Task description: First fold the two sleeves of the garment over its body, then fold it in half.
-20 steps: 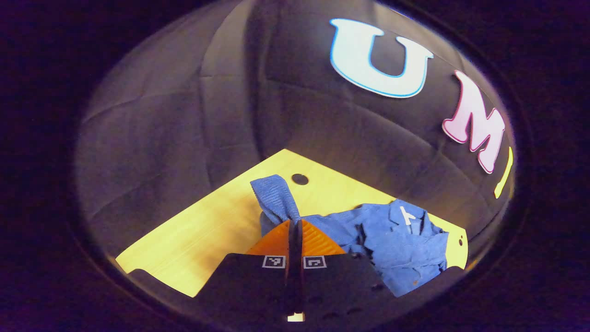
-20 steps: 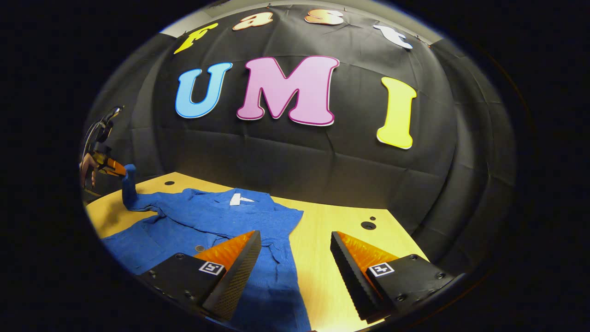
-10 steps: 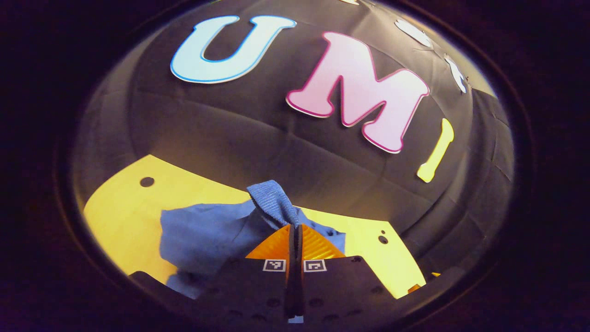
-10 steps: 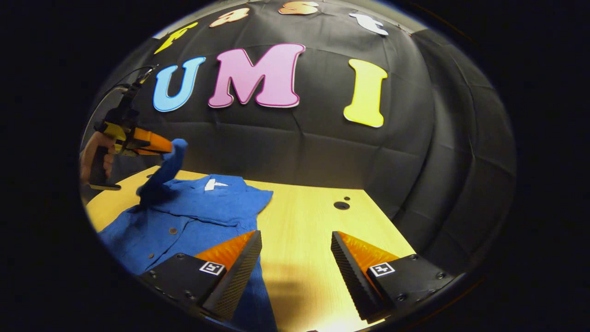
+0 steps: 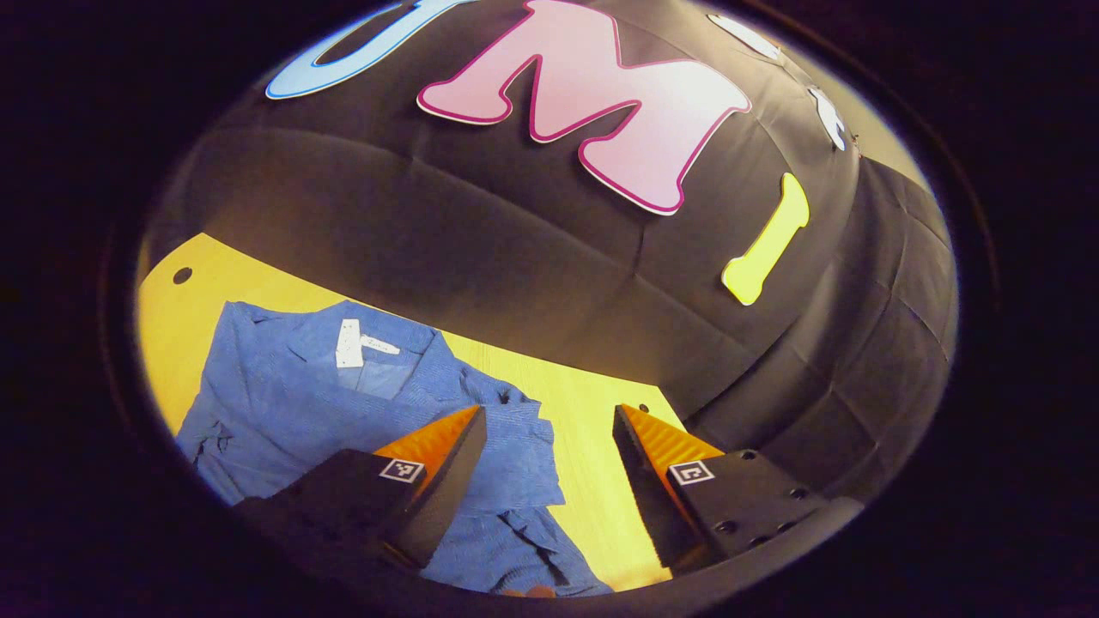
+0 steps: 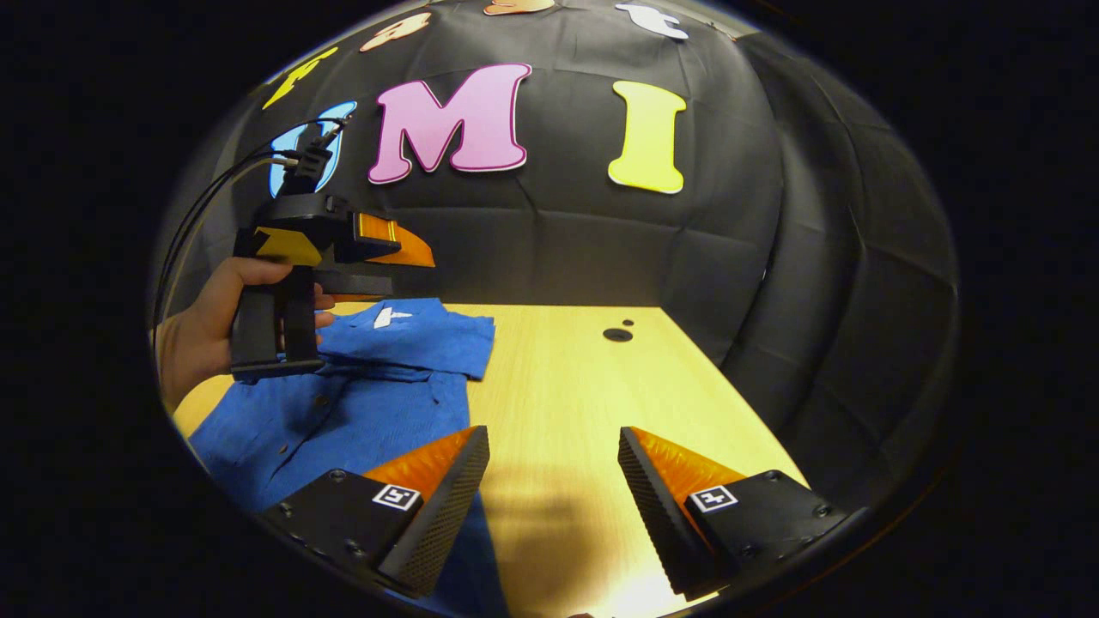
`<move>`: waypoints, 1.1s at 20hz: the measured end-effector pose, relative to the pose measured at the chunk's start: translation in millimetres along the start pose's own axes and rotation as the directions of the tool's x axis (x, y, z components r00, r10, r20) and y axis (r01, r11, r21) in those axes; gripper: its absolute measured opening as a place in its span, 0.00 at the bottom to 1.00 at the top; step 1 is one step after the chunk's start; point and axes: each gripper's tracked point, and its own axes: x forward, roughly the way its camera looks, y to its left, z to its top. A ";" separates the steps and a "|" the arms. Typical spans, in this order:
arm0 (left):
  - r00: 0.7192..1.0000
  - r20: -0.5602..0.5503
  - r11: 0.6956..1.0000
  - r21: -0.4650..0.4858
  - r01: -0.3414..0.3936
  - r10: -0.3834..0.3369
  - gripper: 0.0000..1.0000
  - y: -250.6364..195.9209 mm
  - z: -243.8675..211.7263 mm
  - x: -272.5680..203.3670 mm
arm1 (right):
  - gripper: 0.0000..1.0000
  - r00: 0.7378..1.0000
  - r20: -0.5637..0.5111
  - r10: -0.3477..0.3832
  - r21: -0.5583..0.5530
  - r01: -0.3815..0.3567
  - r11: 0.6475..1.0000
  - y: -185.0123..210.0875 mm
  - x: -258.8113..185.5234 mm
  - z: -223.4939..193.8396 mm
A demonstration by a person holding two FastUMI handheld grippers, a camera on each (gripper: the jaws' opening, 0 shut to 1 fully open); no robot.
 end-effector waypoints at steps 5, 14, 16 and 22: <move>0.989 -0.020 0.973 0.186 -0.138 0.144 0.85 73.5 -24.8 -90.4 | 0.97 0.988 -0.149 0.037 0.055 -0.029 0.998 22.3 -23.7 -49.7; 0.860 -0.254 0.887 0.263 -0.380 0.443 0.85 243.7 -145.1 -329.9 | 0.97 0.945 -0.327 0.007 0.095 0.026 0.995 40.8 -68.9 -113.9; 0.839 -0.279 0.880 0.243 -0.408 0.467 0.85 262.8 -167.8 -361.9 | 0.97 0.934 -0.357 -0.014 0.067 0.040 0.997 42.2 -71.6 -124.0; 0.797 -0.347 0.868 0.255 -0.427 0.494 0.85 282.1 -208.3 -377.6 | 0.97 0.929 -0.369 -0.043 0.057 0.069 0.996 46.1 -75.2 -132.0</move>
